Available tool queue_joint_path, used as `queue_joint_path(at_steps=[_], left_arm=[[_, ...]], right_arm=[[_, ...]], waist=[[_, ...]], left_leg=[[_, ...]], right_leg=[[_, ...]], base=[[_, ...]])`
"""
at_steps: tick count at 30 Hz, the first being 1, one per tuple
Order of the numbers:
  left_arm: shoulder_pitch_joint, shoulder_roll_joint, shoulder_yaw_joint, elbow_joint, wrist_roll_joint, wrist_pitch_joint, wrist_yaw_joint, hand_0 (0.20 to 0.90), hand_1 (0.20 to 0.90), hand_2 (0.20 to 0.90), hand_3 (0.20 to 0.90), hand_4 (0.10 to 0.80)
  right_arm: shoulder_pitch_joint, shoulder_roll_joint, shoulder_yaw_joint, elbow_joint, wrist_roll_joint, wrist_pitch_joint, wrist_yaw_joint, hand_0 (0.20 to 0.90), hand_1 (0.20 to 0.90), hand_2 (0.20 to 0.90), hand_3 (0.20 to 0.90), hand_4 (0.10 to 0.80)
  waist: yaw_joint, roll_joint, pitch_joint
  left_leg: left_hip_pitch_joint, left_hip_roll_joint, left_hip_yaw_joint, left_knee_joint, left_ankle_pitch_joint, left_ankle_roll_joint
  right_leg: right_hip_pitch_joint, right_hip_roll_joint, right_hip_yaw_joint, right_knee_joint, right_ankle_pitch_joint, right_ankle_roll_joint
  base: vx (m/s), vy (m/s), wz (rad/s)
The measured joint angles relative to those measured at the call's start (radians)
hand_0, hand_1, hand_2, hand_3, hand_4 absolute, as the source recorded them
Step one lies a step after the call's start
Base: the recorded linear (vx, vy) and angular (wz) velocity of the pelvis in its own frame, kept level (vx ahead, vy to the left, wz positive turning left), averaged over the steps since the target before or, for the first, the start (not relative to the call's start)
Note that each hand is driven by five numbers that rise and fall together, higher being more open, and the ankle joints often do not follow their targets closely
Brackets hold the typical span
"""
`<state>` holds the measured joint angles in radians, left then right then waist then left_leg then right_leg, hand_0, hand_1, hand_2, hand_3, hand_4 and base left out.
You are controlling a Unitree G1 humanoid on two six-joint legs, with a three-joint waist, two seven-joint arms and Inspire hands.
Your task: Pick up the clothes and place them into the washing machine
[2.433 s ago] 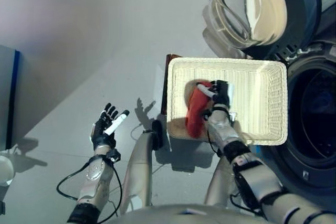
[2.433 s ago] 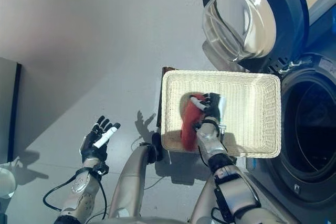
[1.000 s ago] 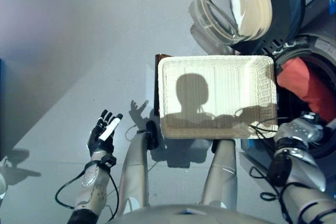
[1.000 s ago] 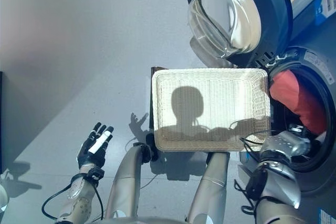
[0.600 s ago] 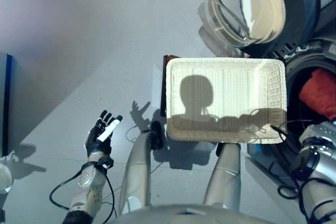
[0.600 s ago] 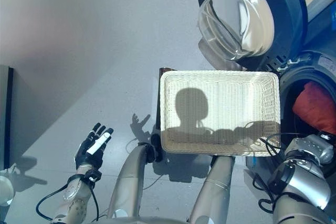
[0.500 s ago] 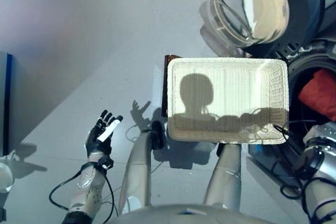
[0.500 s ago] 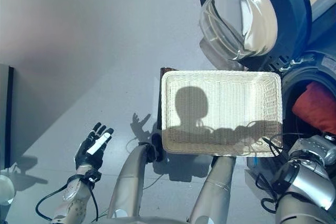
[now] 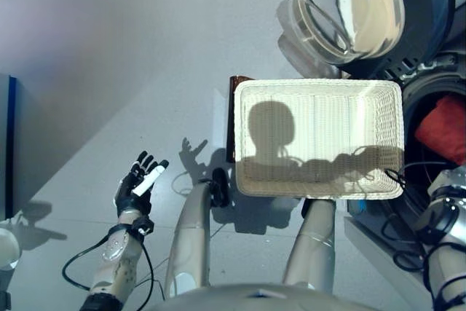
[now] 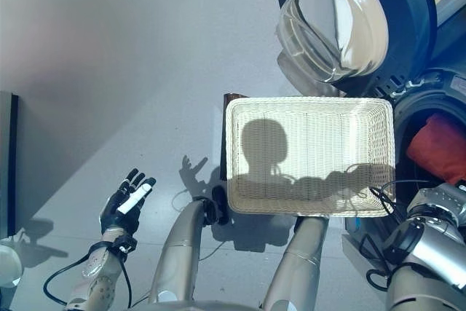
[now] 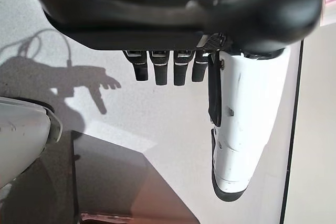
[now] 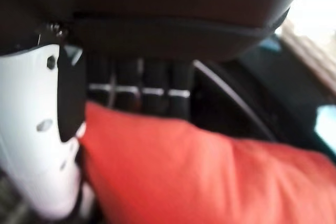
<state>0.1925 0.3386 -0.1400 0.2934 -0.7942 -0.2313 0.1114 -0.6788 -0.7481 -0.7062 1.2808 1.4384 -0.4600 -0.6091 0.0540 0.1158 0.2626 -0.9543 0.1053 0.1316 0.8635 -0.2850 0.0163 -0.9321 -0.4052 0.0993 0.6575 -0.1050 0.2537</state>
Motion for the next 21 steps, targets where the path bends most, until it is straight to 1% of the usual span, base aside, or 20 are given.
queue_joint_path(at_steps=[12,15,19,21], left_arm=[[0.000,0.000,-0.001,0.000,-0.004,0.000,0.005,0.900,0.900,0.900,0.900,0.800],[0.000,0.000,-0.001,0.000,-0.004,0.000,0.009,0.900,0.900,0.900,0.900,0.800],[0.001,-0.001,-0.001,0.001,-0.004,0.000,0.010,0.900,0.900,0.900,0.900,0.800],[0.000,-0.003,-0.001,0.002,-0.004,0.000,0.010,0.900,0.900,0.900,0.900,0.800]], right_arm=[[-0.007,0.001,0.007,-0.001,0.000,-0.004,-0.008,0.900,0.900,0.900,0.900,0.800],[-0.009,0.012,0.011,-0.011,-0.011,-0.020,-0.008,0.900,0.900,0.900,0.900,0.800],[-0.007,0.054,0.048,-0.059,-0.053,-0.030,-0.006,0.900,0.900,0.900,0.900,0.800],[0.019,0.095,0.057,-0.129,-0.076,-0.057,0.000,0.900,0.900,0.900,0.900,0.800]], waist=[[-0.001,0.001,0.000],[-0.002,0.001,0.000],[-0.012,0.001,-0.001],[-0.015,0.001,-0.001]], left_leg=[[0.000,0.000,0.000,0.004,0.000,0.000],[0.000,0.000,0.001,0.004,0.000,0.000],[0.000,0.001,0.001,0.005,0.000,0.001],[0.002,0.003,0.003,0.005,0.000,0.001]], right_leg=[[0.000,0.001,0.002,0.000,0.003,0.000],[0.000,0.002,0.002,0.000,0.004,-0.001],[0.000,0.003,0.004,0.000,0.005,-0.001],[0.000,0.004,0.005,-0.002,0.006,-0.002]], base=[[0.000,0.000,0.00],[0.000,0.000,0.00],[0.000,0.000,0.00],[-0.014,0.004,-0.04]])
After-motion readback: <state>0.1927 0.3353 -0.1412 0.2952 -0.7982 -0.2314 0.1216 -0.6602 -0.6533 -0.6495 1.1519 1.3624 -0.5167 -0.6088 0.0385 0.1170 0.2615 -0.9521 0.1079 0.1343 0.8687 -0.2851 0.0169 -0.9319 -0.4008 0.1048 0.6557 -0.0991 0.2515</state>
